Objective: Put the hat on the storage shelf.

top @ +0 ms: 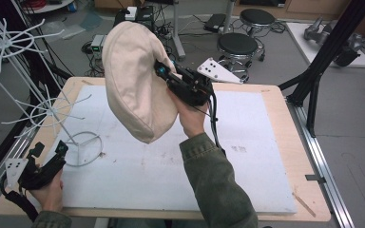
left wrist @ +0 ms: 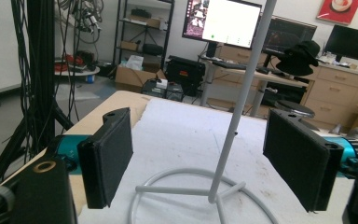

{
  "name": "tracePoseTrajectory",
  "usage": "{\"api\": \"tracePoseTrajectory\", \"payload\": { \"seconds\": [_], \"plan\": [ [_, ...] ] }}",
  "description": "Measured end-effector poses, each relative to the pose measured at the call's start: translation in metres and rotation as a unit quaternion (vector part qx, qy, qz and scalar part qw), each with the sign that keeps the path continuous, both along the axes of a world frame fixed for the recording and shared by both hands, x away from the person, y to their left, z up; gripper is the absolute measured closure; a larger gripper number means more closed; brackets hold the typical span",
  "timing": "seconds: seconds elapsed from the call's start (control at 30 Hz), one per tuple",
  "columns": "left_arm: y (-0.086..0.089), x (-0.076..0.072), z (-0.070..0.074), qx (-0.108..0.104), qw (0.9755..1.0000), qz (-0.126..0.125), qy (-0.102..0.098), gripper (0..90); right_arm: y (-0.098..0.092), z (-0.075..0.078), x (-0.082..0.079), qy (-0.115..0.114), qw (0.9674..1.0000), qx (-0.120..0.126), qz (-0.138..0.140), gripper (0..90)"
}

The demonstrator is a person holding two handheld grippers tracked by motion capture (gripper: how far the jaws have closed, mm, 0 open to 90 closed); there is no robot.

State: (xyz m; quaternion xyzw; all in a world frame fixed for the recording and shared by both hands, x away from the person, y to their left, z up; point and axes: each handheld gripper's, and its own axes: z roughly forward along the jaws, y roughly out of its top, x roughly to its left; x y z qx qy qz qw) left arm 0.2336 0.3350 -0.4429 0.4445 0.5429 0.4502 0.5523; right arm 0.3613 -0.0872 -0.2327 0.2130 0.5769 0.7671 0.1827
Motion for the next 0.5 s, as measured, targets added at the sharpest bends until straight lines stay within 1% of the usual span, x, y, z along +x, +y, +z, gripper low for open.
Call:
{"api": "tracePoseTrajectory", "payload": {
  "seconds": [0.2,0.27,0.33,0.5],
  "plan": [
    [-0.002,0.000,-0.001,-0.007,1.0000,-0.002,0.002,24.2,0.013,0.015,-0.002,-0.013,0.9999,0.004,0.007,78.9],
    [-0.002,-0.001,0.000,-0.010,0.9999,0.000,0.000,24.2,0.017,0.020,-0.003,-0.017,0.9998,0.002,0.003,79.0],
    [-0.001,-0.002,0.000,-0.013,0.9999,0.002,-0.001,24.2,0.021,0.025,-0.004,-0.016,0.9999,0.001,0.001,78.8],
    [0.001,-0.003,-0.001,-0.020,0.9998,0.005,-0.002,24.2,0.029,0.039,-0.005,-0.019,0.9997,0.007,-0.011,78.8]
  ]
}}
